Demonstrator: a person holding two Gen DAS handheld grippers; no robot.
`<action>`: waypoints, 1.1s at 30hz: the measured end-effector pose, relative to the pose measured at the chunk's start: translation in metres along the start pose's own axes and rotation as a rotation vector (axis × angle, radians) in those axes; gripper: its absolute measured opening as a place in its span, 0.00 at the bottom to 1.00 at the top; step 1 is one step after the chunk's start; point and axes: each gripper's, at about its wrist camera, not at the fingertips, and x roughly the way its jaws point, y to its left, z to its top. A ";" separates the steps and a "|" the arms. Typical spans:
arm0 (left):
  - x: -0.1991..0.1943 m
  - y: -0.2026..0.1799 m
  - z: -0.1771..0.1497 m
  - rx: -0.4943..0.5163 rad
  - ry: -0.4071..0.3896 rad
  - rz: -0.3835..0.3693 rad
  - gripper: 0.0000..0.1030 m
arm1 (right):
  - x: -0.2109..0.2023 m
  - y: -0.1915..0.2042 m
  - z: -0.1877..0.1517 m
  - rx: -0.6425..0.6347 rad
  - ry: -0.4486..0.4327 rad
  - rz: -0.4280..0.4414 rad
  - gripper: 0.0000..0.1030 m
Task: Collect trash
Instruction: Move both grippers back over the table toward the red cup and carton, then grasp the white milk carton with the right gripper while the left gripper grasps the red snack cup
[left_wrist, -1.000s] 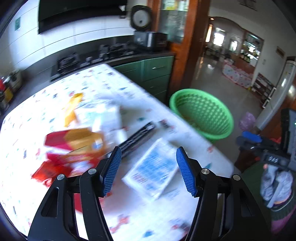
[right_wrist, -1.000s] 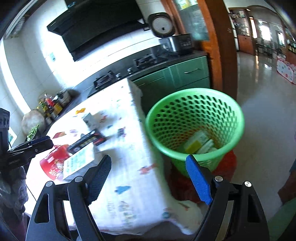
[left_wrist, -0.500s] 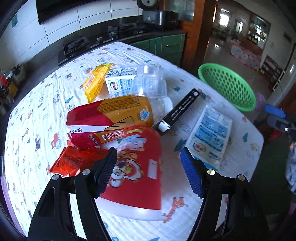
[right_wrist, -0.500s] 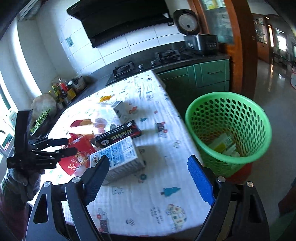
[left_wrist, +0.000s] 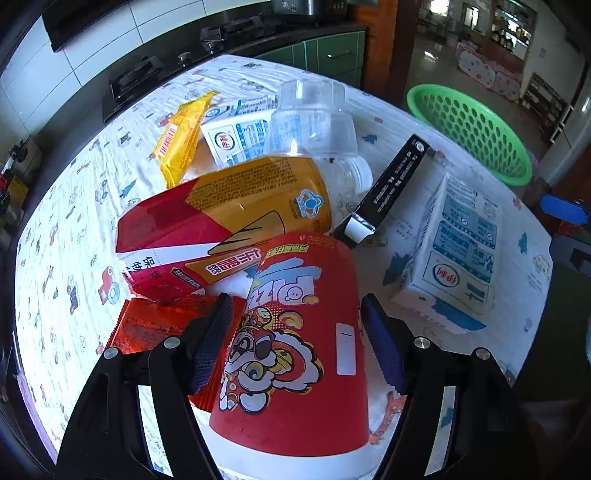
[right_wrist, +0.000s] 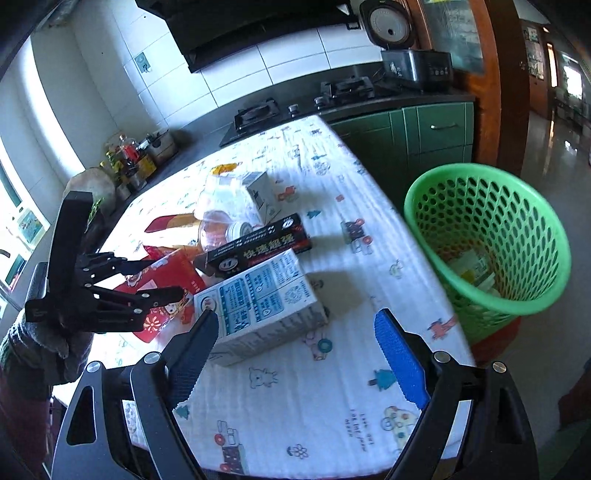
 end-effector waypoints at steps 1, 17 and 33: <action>0.001 0.000 0.000 0.000 0.003 0.001 0.69 | 0.002 0.001 -0.001 0.005 0.007 0.000 0.81; -0.046 0.009 -0.024 -0.045 -0.152 -0.049 0.63 | 0.034 0.015 -0.004 0.124 0.123 0.004 0.82; -0.074 0.049 -0.052 -0.099 -0.237 -0.075 0.63 | 0.068 0.023 0.022 0.445 0.194 -0.141 0.83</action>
